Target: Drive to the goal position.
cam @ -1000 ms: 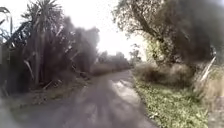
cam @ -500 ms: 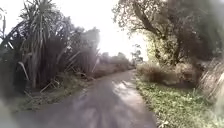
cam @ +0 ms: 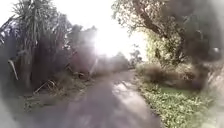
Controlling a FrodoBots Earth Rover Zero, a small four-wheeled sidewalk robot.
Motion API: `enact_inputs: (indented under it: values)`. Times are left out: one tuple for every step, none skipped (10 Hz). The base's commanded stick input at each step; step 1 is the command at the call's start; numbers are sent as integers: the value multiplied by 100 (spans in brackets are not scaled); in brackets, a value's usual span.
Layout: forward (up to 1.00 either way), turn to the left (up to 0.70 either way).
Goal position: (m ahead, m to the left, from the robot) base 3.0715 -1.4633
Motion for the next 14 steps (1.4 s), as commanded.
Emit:
enact_inputs:
  values:
    - [50, -50]
    - [50, -50]
    - [50, -50]
    - [50, -50]
    - [50, -50]
    - [50, -50]
    - [50, -50]
    - [50, -26]
    - [50, 0]
    - [50, 0]
    - [50, 0]
    - [50, 10]
    - [50, 46]
    - [50, 50]
